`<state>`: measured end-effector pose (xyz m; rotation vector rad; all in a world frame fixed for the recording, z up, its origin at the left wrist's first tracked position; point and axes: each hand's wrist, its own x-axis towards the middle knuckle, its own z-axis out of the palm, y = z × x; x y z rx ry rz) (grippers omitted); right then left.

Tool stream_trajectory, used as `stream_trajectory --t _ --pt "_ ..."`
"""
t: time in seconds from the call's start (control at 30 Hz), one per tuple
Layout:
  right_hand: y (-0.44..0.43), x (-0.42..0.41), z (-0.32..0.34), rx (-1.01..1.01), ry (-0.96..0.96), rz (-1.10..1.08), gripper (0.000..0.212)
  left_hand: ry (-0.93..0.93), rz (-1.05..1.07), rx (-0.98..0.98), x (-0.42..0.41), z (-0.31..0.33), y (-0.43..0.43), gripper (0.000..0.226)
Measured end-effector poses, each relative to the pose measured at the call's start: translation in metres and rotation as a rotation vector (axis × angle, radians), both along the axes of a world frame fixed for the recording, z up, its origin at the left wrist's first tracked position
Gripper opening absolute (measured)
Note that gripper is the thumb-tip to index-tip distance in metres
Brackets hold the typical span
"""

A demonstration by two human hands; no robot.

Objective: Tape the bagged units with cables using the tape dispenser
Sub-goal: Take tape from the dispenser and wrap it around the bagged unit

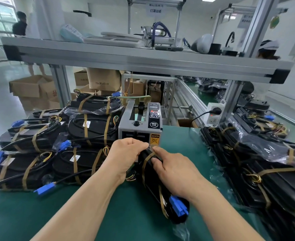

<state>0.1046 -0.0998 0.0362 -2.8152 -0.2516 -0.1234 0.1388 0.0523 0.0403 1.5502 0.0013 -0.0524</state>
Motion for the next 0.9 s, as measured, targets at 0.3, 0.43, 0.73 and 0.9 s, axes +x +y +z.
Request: stream_trajectory --t 0.3,0.43,0.73,0.9 --pt "-0.001 0.002 -0.002 0.004 -0.005 0.006 0.038 0.042 -0.104 0.143 0.011 0.007 0.004 0.030" --pt "-0.001 0.003 -0.003 0.003 -0.012 0.007 0.038 0.055 -0.091 0.165 0.016 0.003 0.005 0.032" --pt "-0.001 0.002 -0.003 0.009 -0.019 0.012 0.038 -0.026 -0.077 0.197 0.020 -0.002 0.005 0.030" --pt "-0.001 0.001 -0.002 0.017 -0.016 0.017 0.038 -0.113 -0.074 0.296 0.021 -0.004 0.009 0.029"
